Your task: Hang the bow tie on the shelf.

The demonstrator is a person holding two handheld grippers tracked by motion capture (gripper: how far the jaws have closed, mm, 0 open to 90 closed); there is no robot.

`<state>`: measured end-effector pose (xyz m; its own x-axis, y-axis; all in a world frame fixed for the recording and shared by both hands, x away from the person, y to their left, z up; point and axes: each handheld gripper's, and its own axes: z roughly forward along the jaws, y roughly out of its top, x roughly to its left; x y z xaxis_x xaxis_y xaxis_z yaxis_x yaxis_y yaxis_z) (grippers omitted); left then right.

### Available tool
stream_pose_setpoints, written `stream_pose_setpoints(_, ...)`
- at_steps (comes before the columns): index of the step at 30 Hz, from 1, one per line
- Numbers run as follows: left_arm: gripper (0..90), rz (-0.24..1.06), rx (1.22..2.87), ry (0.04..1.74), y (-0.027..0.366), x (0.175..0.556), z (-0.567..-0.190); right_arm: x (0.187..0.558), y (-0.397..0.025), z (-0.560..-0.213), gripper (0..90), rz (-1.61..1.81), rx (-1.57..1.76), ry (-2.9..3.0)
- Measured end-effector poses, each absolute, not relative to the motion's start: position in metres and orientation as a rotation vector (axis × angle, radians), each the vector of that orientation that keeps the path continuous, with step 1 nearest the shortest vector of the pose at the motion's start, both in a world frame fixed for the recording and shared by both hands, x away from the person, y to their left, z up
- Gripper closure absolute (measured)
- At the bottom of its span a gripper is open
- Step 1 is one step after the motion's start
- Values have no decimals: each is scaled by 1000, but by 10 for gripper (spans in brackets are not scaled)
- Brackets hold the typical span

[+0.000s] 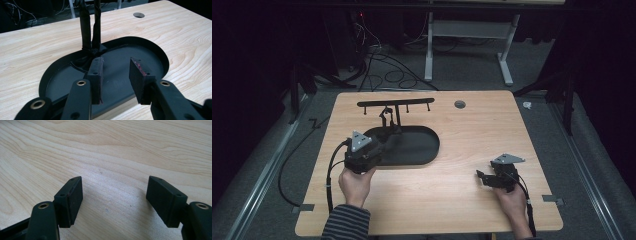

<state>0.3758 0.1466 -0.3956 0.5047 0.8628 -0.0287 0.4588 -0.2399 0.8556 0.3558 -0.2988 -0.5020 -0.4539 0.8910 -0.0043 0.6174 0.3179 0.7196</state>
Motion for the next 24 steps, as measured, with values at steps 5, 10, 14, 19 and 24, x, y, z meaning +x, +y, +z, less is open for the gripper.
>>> stream_pose_setpoints(5,639,580,1874,1090,147,371,-396,356,-299,-502,310,926,1338,2188)
stream_pose_setpoints(10,637,572,1871,1083,147,366,-397,356,-299,-502,310,926,1338,2188)
stream_pose_setpoints(14,636,568,1867,1075,146,362,-397,356,-299,-502,310,925,1338,2188)
stream_pose_setpoints(19,635,564,1862,1073,146,358,-398,356,-299,-502,310,925,1337,2188)
stream_pose_setpoints(24,634,560,1853,1072,148,353,-399,356,-299,-502,310,925,1335,2187)
